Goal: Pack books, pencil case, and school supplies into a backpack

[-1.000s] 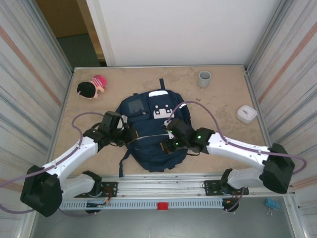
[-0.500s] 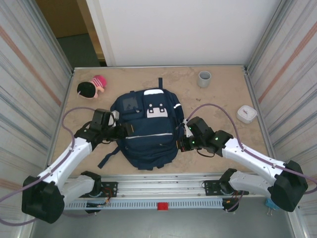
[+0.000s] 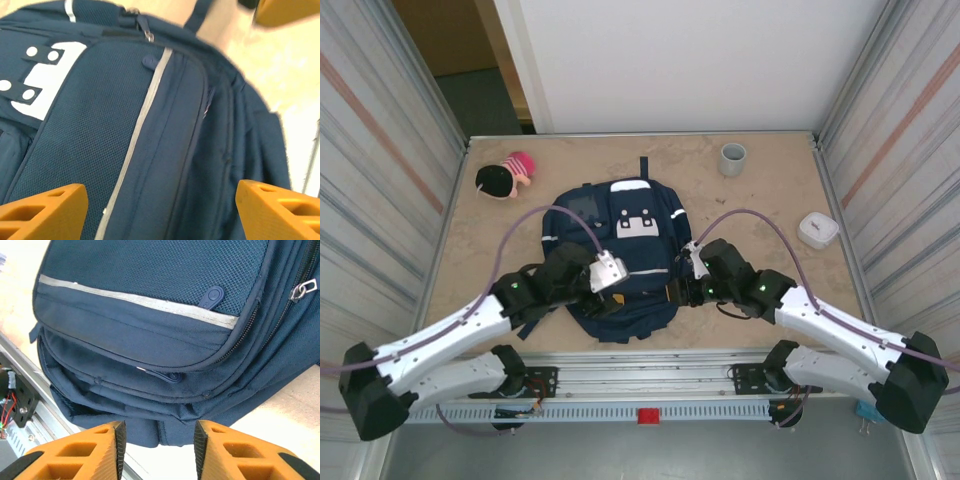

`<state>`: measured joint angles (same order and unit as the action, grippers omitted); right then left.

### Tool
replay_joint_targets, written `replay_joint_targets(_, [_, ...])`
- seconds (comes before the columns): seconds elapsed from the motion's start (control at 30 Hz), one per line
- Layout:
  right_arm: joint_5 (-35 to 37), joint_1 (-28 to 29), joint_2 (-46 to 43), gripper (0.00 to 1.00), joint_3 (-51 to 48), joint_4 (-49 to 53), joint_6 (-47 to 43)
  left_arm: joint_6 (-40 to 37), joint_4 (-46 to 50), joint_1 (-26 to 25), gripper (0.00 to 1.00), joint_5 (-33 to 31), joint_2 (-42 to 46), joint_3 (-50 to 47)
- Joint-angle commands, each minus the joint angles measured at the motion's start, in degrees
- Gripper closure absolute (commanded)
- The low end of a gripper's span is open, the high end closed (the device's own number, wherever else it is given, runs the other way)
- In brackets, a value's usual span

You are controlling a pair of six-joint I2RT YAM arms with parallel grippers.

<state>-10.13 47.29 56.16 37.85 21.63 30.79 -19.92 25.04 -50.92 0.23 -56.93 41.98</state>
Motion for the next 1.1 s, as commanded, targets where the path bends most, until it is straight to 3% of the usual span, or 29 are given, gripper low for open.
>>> replay_joint_targets(0.0, [0.17,0.43,-0.93,0.56,-0.66,-2.34,-1.07,-7.89,-3.52,-0.57,0.22,-6.6,-5.83,0.65])
replay_joint_targets(0.2, [-0.55,0.69,-0.46,0.54,-0.95,-4.55,-0.97,-6.18,-15.34,-0.95,0.22,-6.65,-11.26,-1.55])
replay_joint_targets(0.57, [-2.5,0.62,2.61,0.52,-0.67,-7.33,-1.64,-8.7,-17.0,-1.2,0.26,-6.44,-15.12,-3.16])
replay_joint_targets(0.67, [-2.7,0.67,2.9,0.52,-0.84,-7.99,-1.71,-8.34,-16.84,-1.23,0.38,-8.08,-16.8,-2.64])
replay_joint_targets(0.77, [-1.95,0.49,2.57,0.52,-1.29,-8.49,-1.98,-5.57,-15.26,-1.09,0.56,-6.23,-16.26,-1.48])
replay_joint_targets(0.83, [-2.63,-0.49,1.62,0.51,-3.01,-11.05,-2.11,-2.21,-15.19,0.07,0.79,-2.23,-14.26,-1.66])
replay_joint_targets(0.9, [-5.28,-2.25,1.25,0.51,-4.27,-13.66,-1.69,2.2,-15.76,2.54,0.95,2.91,-11.89,-2.13])
replay_joint_targets(1.0, [-8.32,-2.67,1.7,0.5,-5.06,-17.03,-2.27,7.33,-16.53,7.53,1.0,15.05,-8.46,-2.83])
replay_joint_targets(1.07, [-9.61,-2.39,2.87,0.5,-4.93,-18.27,-2.88,10.29,-17.89,9.83,1.0,19.55,-6.52,-3.73])
